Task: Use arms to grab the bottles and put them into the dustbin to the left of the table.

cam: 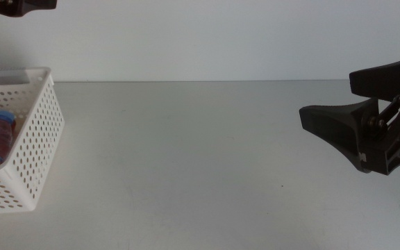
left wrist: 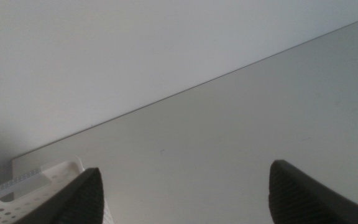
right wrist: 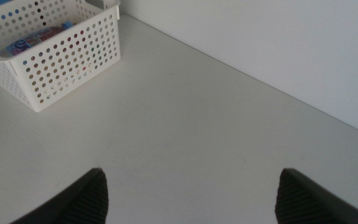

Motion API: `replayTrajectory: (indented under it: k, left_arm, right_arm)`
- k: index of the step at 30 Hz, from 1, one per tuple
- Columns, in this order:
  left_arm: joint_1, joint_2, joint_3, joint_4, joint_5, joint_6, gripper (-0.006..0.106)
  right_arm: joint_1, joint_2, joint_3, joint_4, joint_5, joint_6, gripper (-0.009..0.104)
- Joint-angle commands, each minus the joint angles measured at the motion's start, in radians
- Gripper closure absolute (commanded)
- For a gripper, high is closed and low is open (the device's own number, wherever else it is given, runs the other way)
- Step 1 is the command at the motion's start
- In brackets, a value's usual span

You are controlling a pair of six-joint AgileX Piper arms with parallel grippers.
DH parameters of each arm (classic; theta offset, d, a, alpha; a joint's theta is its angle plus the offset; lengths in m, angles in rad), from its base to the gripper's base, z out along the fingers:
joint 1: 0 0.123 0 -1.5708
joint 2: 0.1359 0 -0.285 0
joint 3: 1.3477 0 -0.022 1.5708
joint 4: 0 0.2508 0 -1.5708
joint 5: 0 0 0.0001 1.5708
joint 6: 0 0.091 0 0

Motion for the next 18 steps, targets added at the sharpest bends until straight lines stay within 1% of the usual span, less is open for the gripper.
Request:
replayTrajectory:
  k: [1, 2, 4, 7, 8, 9, 10, 13, 15, 18]
  left_arm:
    - [-0.004, -0.019, -0.033, -0.015, -0.068, -0.011, 0.013]
    - [-0.004, -0.019, -0.033, -0.015, -0.068, -0.011, 0.013]
    - [-0.004, -0.019, -0.033, -0.014, -0.068, -0.011, 0.013]
    - [-0.004, -0.022, -0.007, -0.020, -0.071, -0.010, 0.013]
    - [-0.004, -0.034, 0.013, -0.008, -0.076, -0.010, 0.013]
    - [-0.005, -0.050, 0.035, -0.004, -0.083, -0.010, 0.013]
    - [-0.009, -0.079, 0.071, -0.004, -0.096, -0.010, 0.013]
    - [-0.007, -0.190, 0.202, -0.003, -0.159, -0.010, 0.013]
    - [-0.007, -0.261, 0.314, 0.011, -0.267, -0.010, 0.013]
    - [-0.007, -0.371, 0.477, 0.054, -0.450, -0.010, 0.013]
  right_arm:
    - [0.003, -0.009, -0.039, -0.009, -0.066, -0.012, 0.009]
    - [0.003, -0.009, -0.039, -0.009, -0.066, -0.012, 0.009]
    - [-0.030, -0.026, -0.013, 0.040, -0.067, -0.012, 0.009]
    - [-0.140, -0.066, 0.043, 0.185, -0.067, -0.012, 0.009]
    - [-0.193, -0.087, 0.070, 0.213, -0.069, -0.012, 0.009]
    - [-0.247, -0.115, 0.101, 0.219, -0.070, -0.012, 0.009]
    - [-0.299, -0.142, 0.135, 0.211, -0.070, -0.012, 0.009]
    - [-0.435, -0.269, 0.241, 0.151, -0.071, -0.012, 0.009]
    - [-0.515, -0.379, 0.316, 0.126, -0.071, -0.012, 0.009]
    - [-0.595, -0.512, 0.427, 0.119, -0.071, -0.012, 0.009]
